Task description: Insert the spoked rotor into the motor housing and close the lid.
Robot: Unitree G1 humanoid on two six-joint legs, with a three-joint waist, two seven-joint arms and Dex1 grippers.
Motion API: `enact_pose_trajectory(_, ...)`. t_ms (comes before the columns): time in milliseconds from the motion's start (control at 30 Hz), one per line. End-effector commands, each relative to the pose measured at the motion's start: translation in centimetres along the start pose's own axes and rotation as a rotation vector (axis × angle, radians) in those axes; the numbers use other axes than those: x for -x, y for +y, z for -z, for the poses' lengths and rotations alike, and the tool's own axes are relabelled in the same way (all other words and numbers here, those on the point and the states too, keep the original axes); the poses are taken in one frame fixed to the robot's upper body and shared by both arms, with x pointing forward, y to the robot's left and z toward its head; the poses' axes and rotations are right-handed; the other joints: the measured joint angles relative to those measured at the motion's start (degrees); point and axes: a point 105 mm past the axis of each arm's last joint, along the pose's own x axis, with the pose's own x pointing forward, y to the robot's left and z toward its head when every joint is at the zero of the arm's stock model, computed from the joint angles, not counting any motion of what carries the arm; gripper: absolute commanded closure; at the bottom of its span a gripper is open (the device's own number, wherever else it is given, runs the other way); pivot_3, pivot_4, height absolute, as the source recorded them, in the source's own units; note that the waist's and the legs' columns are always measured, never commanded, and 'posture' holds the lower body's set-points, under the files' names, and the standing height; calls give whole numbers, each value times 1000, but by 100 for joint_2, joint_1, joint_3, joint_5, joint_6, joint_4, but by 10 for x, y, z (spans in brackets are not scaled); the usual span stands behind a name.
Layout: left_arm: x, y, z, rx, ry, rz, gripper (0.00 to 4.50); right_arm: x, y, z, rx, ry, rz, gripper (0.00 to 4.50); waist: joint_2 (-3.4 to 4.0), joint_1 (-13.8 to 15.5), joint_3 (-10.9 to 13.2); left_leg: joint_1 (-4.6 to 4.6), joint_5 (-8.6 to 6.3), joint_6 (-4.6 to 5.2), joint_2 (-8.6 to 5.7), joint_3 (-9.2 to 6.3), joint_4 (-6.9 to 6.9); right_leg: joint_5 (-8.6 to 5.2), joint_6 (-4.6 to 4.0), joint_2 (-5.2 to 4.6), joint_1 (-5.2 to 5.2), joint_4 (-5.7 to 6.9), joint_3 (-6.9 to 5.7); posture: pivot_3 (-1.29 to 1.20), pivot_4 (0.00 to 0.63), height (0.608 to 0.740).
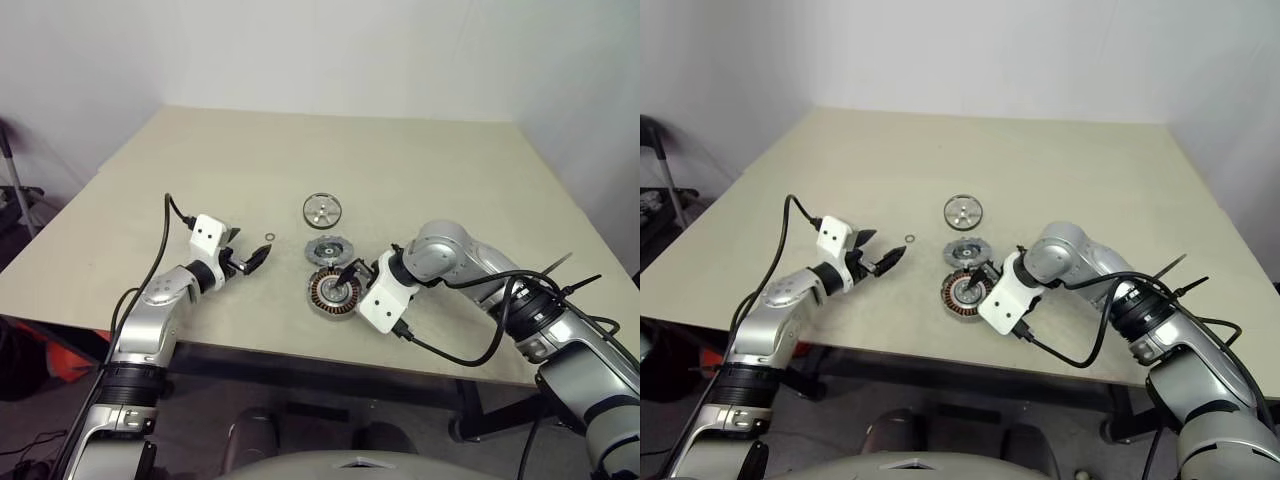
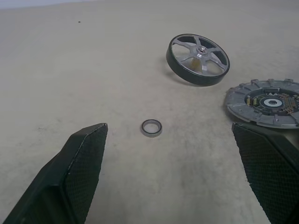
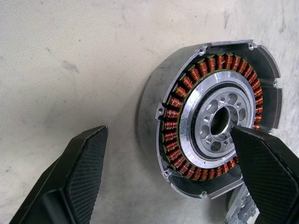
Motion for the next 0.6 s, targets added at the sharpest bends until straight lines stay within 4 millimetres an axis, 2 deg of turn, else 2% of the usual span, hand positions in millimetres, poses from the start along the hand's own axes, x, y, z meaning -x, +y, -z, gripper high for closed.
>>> enact_pose_trajectory(33,2,4,-12,-29,-44,-21,0,-7,6,3,-1,8,-44,158,0,-8,0,5,0,0,0,0,0,0,0,0,6,0,0,0,0,740)
enact_pose_trajectory(367,2,6,-13,-28,-49,-41,0,-17,9,9,38,23,-96,158,-36,-122,-22,37,-1,-1,0,-2,-1,-2,3,0,32,-1,3,0,0,740)
enact_pose_trajectory(467,3,7,-12,-26,-50,-46,0,-16,6,9,54,21,-97,776,-42,-123,-26,38,-1,-1,0,-2,-1,-3,5,0,32,-2,5,0,0,740)
enact_pose_trajectory(567,3,6,-12,-24,-51,-50,0,-14,5,9,68,22,-95,1791,-34,-123,-22,38,-1,-2,-1,-3,-1,-10,17,0,28,-2,7,0,0,740)
enact_pose_trajectory(600,3,6,-12,-21,-53,-52,0,-12,3,9,71,20,-98,1791,-35,-121,-22,37,-1,-2,-3,-3,-1,-10,16,0,27,-1,9,0,0,740)
